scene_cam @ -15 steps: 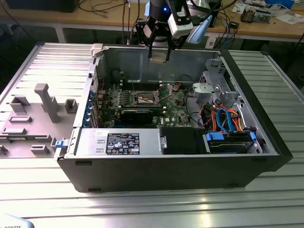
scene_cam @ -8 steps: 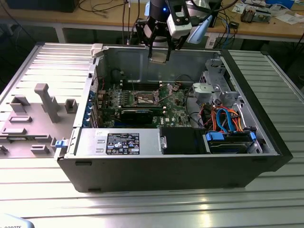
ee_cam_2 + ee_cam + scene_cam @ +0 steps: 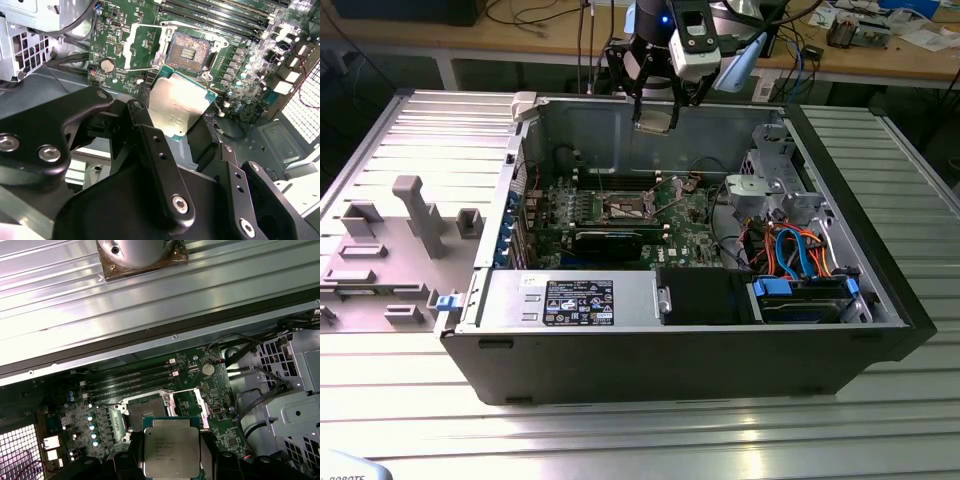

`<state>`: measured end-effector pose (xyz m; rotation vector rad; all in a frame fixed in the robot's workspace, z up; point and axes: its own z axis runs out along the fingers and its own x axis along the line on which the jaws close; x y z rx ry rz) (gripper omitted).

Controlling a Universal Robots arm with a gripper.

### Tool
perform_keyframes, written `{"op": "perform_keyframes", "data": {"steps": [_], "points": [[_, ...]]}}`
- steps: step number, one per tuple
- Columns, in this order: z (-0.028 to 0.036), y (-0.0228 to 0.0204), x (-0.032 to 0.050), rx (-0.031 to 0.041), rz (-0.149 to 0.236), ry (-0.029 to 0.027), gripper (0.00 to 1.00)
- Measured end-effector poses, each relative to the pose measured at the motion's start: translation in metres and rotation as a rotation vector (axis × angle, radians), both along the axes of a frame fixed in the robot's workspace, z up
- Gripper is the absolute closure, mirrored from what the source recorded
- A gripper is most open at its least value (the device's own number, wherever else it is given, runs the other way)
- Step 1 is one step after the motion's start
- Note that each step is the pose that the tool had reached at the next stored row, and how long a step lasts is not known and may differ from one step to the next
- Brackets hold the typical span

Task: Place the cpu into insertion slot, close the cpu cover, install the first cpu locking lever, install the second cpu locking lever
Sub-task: 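Place the cpu into insertion slot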

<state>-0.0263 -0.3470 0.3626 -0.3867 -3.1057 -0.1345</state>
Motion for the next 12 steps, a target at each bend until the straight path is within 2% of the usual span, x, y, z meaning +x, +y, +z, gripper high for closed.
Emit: {"op": "perform_keyframes", "data": {"steps": [7,12], "points": [[0.0000,0.0000,0.0000,-0.0002,-0.003,0.0000,0.46],[-0.0001,0.0000,0.0000,-0.0002,-0.036,0.0001,0.46]]}}
